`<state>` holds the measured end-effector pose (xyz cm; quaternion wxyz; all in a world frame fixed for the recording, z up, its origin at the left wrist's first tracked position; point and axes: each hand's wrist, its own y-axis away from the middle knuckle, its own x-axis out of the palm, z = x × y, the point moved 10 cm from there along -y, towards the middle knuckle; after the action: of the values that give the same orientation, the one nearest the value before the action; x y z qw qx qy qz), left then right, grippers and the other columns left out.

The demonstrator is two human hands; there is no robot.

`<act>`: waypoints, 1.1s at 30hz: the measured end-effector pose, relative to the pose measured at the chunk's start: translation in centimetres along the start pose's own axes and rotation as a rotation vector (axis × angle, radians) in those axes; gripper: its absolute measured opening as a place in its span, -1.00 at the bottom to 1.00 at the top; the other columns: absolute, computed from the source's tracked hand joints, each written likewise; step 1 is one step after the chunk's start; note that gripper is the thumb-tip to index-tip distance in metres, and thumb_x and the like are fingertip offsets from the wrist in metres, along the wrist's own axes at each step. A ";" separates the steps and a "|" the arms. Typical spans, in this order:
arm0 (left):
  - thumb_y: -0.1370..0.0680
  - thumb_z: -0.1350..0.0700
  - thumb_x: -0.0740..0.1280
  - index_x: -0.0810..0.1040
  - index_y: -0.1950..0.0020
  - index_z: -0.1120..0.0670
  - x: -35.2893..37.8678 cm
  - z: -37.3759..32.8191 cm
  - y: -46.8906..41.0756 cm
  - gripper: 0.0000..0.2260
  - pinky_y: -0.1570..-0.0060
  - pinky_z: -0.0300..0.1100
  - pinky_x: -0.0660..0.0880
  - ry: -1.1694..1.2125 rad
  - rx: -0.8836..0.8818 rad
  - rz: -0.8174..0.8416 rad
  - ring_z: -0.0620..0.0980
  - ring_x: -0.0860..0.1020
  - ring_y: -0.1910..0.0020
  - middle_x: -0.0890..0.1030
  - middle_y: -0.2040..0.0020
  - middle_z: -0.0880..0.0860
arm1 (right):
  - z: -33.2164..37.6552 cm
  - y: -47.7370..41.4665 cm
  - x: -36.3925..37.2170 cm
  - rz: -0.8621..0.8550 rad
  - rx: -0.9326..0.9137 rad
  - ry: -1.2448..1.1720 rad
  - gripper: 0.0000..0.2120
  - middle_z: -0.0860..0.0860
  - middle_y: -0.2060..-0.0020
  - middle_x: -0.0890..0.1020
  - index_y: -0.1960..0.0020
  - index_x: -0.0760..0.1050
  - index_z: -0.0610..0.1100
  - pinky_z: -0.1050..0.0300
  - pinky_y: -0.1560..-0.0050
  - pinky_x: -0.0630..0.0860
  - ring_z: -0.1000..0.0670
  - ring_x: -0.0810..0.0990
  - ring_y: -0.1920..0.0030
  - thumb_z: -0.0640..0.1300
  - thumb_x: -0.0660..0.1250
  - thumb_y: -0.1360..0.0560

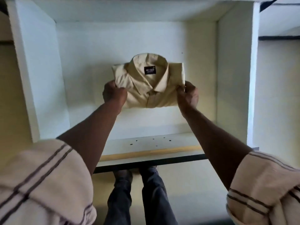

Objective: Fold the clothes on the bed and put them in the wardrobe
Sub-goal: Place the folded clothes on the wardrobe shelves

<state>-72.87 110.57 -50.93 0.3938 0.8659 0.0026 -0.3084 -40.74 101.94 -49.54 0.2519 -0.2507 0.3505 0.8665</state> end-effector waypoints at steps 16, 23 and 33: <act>-0.59 -0.34 0.03 0.31 -0.52 -0.10 2.0 6.8 16.0 -0.44 -0.34 0.08 0.46 -0.611 0.640 0.566 0.05 0.47 -0.39 0.49 -0.43 0.00 | -0.3 22.4 6.1 0.885 -0.817 0.866 -0.24 0.00 -0.23 0.59 -0.44 0.44 0.04 -0.01 -0.10 0.55 -0.05 0.58 -0.15 0.45 0.36 -0.39; -0.58 -0.29 0.29 0.38 -0.51 -0.09 0.8 9.6 18.9 -0.45 -0.32 -0.02 0.40 -0.849 0.924 0.580 -0.01 0.43 -0.37 0.46 -0.42 -0.06 | -0.2 22.7 5.5 0.645 -0.921 0.851 -0.49 0.04 -0.16 0.63 -0.31 0.57 0.07 -0.01 0.02 0.51 -0.09 0.62 -0.03 0.15 0.48 -0.39; -0.52 -0.37 0.32 0.54 0.31 0.00 -2.9 1.7 15.1 -0.53 0.27 -0.15 0.26 -0.980 0.948 0.036 -0.01 0.44 0.48 0.56 0.44 -0.06 | 3.9 18.2 1.4 0.065 -0.401 0.945 -0.56 0.05 0.40 0.61 0.35 0.50 -0.02 -0.02 0.04 0.29 -0.07 0.58 0.27 0.32 0.45 -0.41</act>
<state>-72.38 99.67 -39.93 -0.0675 0.7051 -0.3259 -0.6261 -53.88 93.75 -39.22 -0.0141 -0.6471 0.2608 0.7163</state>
